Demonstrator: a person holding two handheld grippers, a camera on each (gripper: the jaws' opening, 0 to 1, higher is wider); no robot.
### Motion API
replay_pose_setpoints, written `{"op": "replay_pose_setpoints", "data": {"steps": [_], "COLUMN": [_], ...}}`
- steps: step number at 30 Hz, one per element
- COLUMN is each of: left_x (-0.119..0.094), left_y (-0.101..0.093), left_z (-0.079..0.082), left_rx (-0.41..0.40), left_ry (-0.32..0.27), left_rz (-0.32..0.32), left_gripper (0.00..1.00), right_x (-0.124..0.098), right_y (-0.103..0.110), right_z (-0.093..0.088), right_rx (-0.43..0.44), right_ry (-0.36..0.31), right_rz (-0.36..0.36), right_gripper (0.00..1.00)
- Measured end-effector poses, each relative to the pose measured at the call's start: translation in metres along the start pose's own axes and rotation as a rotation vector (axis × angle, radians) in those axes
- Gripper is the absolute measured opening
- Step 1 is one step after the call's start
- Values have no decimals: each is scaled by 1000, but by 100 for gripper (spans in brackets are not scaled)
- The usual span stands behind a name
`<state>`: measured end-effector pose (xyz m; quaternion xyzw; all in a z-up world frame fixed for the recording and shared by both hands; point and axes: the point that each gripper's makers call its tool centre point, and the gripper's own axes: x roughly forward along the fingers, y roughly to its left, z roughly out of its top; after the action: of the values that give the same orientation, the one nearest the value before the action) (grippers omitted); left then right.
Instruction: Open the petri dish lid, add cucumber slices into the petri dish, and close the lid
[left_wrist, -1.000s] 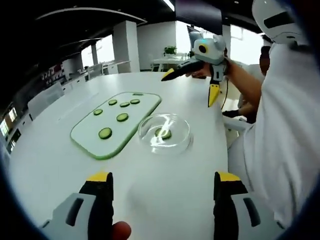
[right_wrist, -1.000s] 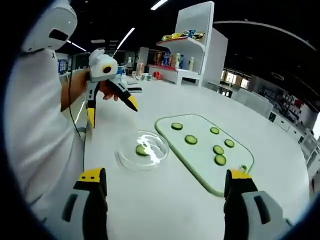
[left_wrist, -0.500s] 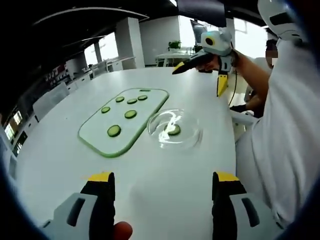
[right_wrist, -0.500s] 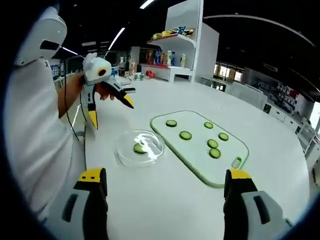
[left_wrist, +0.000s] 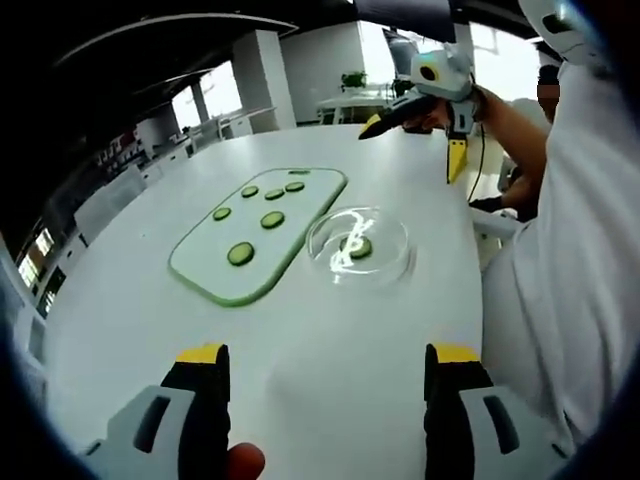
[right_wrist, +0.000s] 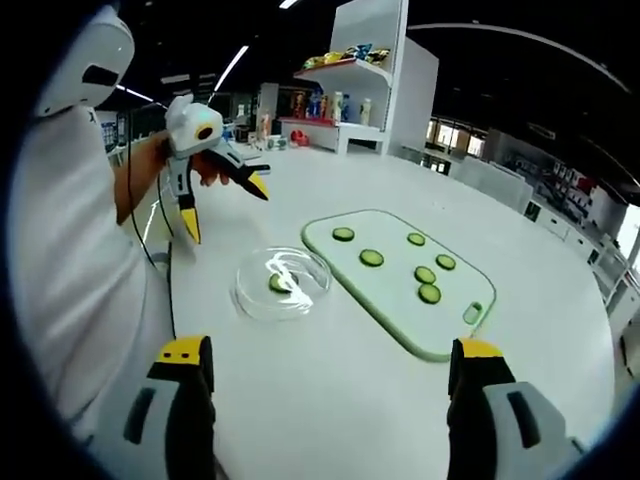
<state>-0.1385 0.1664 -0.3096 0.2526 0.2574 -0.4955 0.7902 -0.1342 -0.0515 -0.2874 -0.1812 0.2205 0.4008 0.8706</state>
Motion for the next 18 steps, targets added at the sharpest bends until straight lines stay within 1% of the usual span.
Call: {"op": "replay_pose_setpoints", "data": {"steps": [3, 6, 9, 14, 18], "left_x": [1, 1, 1, 3, 5], "left_y": [1, 0, -1, -3, -4], "left_z": [2, -1, -2, -3, -5], "left_rx": [5, 14, 21, 23, 38], "left_ry": [-5, 10, 17, 21, 33], "left_rz": [-1, -4, -8, -12, -17], "left_gripper": [78, 78, 78, 78, 77], "right_x": [0, -1, -2, -6, -7], "right_y": [1, -1, -1, -3, -4], "right_z": [-2, -4, -6, -16, -19], "right_rx": [2, 1, 2, 15, 21], "right_ry": [4, 15, 12, 33, 34], "right_rz": [0, -10, -11, -24, -34], "right_gripper": [97, 97, 97, 97, 97]}}
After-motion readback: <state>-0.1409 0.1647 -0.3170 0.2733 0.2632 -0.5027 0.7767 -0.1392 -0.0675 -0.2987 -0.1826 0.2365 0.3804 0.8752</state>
